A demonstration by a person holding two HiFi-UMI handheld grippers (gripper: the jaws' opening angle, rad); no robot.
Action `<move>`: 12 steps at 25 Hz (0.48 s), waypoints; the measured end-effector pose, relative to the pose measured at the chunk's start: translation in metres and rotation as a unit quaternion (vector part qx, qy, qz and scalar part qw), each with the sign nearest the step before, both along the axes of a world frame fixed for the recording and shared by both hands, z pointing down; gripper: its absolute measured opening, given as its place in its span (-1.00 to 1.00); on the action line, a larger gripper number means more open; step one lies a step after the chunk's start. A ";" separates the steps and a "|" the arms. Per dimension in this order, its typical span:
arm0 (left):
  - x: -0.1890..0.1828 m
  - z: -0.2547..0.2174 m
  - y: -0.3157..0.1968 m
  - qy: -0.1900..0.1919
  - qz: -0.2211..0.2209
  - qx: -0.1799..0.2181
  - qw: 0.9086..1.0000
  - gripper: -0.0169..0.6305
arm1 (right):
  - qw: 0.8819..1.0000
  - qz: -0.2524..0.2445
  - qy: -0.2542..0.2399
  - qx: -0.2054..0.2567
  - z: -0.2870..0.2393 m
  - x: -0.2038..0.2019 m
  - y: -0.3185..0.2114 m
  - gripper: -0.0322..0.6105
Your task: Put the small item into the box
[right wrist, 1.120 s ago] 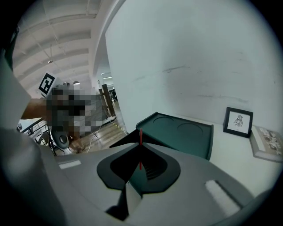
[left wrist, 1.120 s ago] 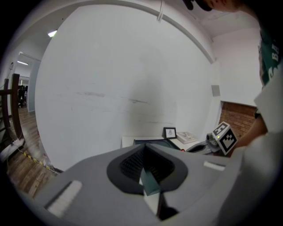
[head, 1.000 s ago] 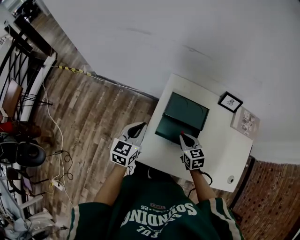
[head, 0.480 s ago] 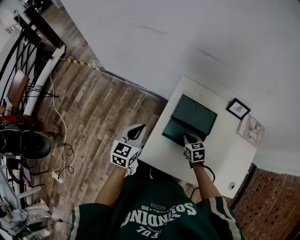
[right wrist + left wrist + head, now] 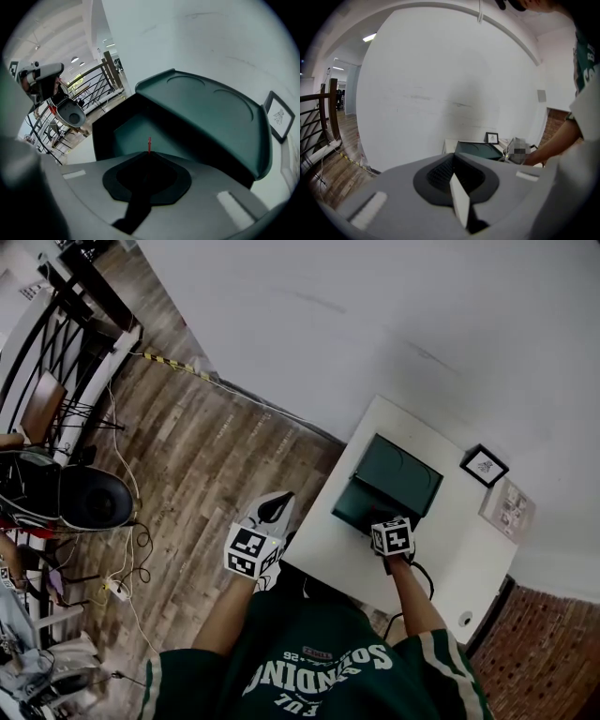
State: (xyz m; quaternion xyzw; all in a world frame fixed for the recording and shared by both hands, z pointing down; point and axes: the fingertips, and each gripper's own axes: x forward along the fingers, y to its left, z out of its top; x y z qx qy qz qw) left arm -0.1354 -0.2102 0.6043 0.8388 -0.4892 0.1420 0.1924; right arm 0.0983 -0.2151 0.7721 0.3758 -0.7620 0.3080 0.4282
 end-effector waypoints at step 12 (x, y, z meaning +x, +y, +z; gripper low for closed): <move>-0.006 0.001 0.005 -0.001 -0.003 -0.004 1.000 -0.79 | 1.000 0.011 -0.018 -0.013 0.006 -0.001 -0.002 -0.86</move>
